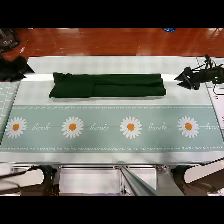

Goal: Fold the shirts.

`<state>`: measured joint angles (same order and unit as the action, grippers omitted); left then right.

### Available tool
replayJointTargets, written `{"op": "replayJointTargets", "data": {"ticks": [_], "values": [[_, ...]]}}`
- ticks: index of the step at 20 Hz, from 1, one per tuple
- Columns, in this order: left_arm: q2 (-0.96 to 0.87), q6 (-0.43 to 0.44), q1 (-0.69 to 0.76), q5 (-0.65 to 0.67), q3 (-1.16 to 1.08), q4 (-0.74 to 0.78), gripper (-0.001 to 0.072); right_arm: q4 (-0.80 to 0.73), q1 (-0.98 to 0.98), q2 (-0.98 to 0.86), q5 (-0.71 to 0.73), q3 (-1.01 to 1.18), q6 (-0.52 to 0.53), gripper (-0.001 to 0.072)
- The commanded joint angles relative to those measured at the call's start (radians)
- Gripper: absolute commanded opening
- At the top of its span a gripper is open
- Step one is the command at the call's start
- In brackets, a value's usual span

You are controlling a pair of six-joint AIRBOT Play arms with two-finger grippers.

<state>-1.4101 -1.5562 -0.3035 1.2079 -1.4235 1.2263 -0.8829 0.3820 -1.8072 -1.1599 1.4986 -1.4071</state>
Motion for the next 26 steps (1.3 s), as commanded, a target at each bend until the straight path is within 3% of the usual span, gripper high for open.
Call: {"op": "replayJointTargets", "data": {"ticks": [1,4,8,9,10,11,12,13,14,18,21,26], "values": [[0.301,0.026,0.083,-0.244,0.423,-0.021,0.0503,-0.008,-0.049,-0.026,0.028,-0.040,-0.010,0.0413],[0.420,0.025,0.183,-0.259,0.596,-0.023,0.0503,0.070,-0.086,-0.072,0.046,-0.040,0.003,0.0413],[0.407,0.026,0.282,-0.270,0.607,-0.070,0.0503,0.126,-0.147,-0.130,0.064,-0.034,-0.003,0.0404],[0.396,0.026,0.304,-0.283,0.607,-0.080,0.0503,0.126,-0.165,-0.137,0.064,-0.022,-0.002,0.0362],[0.385,0.026,0.321,-0.298,0.607,-0.089,0.0503,0.126,-0.182,-0.138,0.064,-0.008,0.002,0.0214],[0.373,0.026,0.336,-0.317,0.606,-0.103,0.0500,0.130,-0.200,-0.138,0.046,0.016,0.014,0.0018],[0.363,0.027,0.344,-0.327,0.606,-0.121,0.0412,0.130,-0.208,-0.137,-0.007,0.054,0.022,0.0021],[0.357,0.031,0.348,-0.328,0.606,-0.138,0.0030,0.121,-0.212,-0.121,-0.050,0.079,0.025,0.0021],[0.354,0.062,0.351,-0.327,0.602,-0.170,0.0017,0.090,-0.211,-0.076,-0.065,0.080,0.024,0.0021],[0.350,0.139,0.420,-0.339,0.552,-0.281,0.0017,-0.154,-0.211,0.247,-0.086,-0.086,0.007,0.0021],[0.293,0.157,0.546,-0.441,0.519,-0.282,0.0017,-0.163,-0.209,0.595,-0.008,-0.379,0.031,0.0021],[0.036,0.143,0.808,-0.488,0.379,-0.356,0.0016,-0.067,-0.209,1.126,-0.067,-0.714,-0.019,0.0021]]}}
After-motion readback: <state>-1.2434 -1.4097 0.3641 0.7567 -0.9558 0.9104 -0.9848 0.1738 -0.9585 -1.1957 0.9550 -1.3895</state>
